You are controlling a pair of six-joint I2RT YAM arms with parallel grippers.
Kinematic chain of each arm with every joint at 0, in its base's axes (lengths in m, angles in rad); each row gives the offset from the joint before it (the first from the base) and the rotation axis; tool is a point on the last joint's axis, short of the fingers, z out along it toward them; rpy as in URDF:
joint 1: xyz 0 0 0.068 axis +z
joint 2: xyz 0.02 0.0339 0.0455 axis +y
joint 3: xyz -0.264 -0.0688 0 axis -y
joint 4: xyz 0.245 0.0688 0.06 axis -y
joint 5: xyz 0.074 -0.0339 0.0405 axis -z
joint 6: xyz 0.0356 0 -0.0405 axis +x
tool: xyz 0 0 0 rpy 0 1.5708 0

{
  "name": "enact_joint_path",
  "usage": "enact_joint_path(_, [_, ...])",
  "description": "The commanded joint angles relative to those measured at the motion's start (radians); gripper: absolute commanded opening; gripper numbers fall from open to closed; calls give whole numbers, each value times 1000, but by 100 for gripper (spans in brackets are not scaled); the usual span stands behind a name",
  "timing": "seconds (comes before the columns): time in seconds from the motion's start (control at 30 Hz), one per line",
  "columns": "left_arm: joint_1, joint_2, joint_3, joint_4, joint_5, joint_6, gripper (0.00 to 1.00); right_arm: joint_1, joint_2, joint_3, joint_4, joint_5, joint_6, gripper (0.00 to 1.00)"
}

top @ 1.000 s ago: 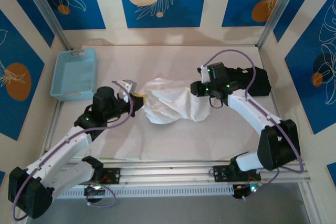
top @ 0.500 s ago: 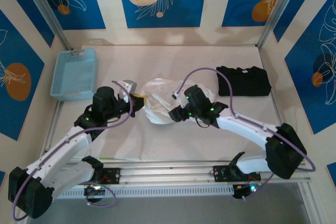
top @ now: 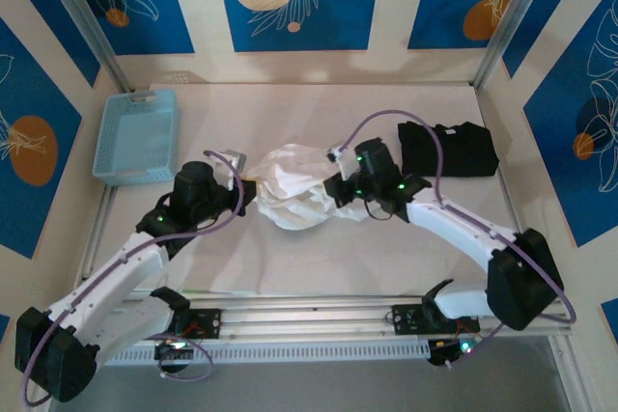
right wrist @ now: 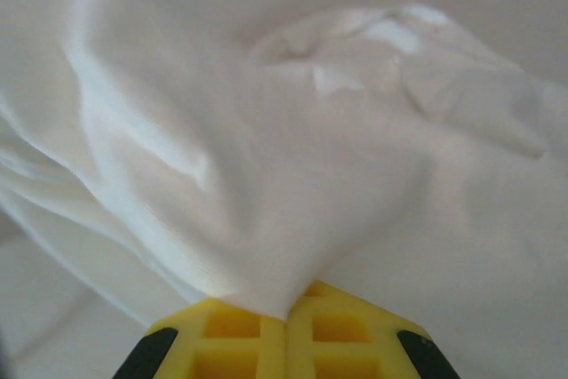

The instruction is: Fold the inside-out t-shirt

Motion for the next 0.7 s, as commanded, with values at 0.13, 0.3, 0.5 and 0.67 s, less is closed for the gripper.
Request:
enact_joint_path(0.13, [9,99,30,7,42,-1,18,-91,-12,78,-5,-377,182,0])
enact_joint_path(0.3, [9,141,19,74,188,-46,38,-118,29,132,-33,-422,240,0])
enact_joint_path(0.5, [6,149,-23,127,228,-84,65,-135,59,156,-21,-454,291,0])
enact_joint_path(0.67, [-11,173,-5,70,176,-32,79,-140,62,175,-14,-471,316,0])
